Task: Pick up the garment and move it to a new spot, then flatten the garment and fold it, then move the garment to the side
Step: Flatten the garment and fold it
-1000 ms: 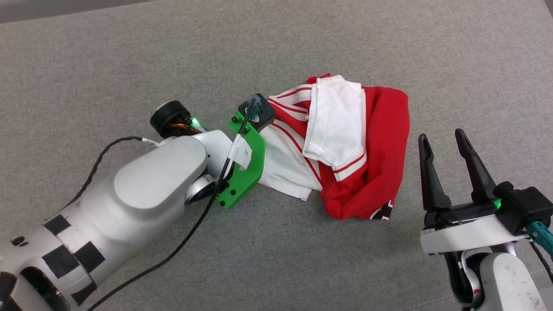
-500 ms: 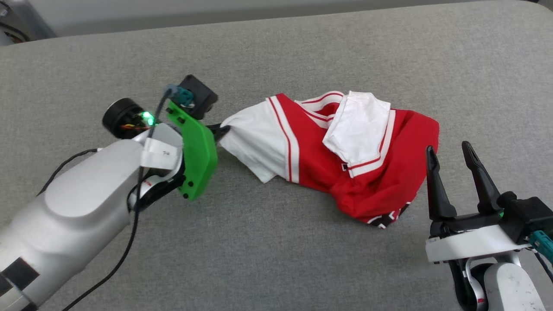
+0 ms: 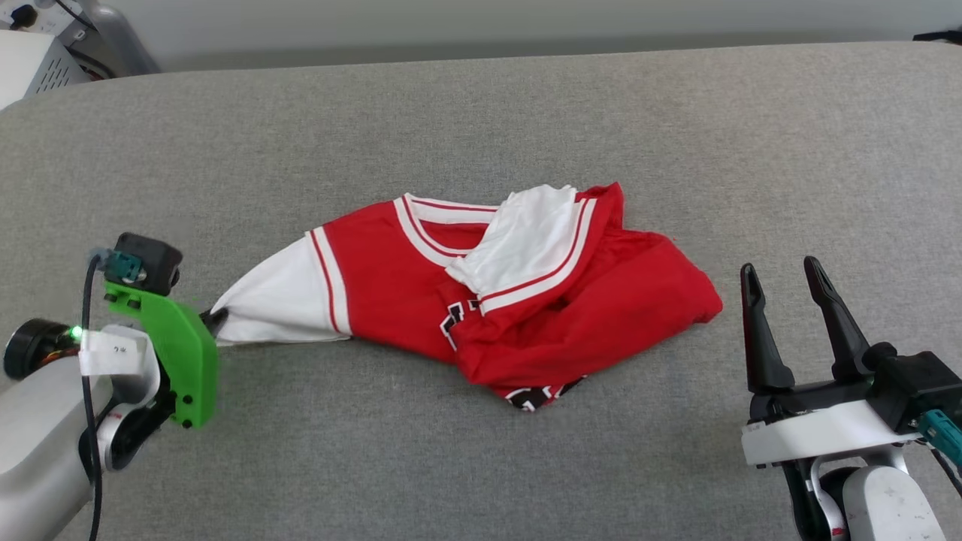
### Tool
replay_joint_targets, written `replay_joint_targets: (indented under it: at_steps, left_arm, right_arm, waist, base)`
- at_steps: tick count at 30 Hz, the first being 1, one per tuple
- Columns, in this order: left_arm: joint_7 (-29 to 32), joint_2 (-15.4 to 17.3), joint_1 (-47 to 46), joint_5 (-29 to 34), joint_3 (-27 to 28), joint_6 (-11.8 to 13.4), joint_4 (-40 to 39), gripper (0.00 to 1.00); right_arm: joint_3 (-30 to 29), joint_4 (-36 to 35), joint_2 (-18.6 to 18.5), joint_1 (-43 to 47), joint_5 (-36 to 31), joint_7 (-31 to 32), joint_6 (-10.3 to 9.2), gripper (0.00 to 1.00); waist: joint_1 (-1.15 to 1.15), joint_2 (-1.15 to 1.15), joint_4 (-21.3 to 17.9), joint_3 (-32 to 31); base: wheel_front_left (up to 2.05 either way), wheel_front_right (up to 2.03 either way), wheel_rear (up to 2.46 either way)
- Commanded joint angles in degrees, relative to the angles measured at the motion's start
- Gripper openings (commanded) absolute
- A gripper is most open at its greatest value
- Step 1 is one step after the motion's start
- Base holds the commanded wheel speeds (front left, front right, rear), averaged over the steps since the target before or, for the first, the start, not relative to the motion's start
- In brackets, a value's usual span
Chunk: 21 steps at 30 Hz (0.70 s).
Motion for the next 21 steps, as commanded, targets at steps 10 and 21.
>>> replay_joint_targets:
  at_steps: [10,21]
  left_arm:
    - [-2.38,-3.17,7.04,-6.36,0.64,-0.61,10.55,0.00]
    - [-18.09,-9.18,7.49,-2.34,2.42,-0.09,17.47,1.00]
  right_arm:
    - [-0.31,0.26,-0.05,0.53,-0.75,-0.27,-0.04,1.00]
    - [-0.78,-0.06,-0.05,0.80,-1.68,-0.27,-0.04,1.00]
  waist:
    - [0.00,0.00,0.04,0.27]
    - [0.00,0.00,1.36,-3.52]
  base:
    - [0.00,0.00,0.00]
    - [0.00,0.00,0.00]
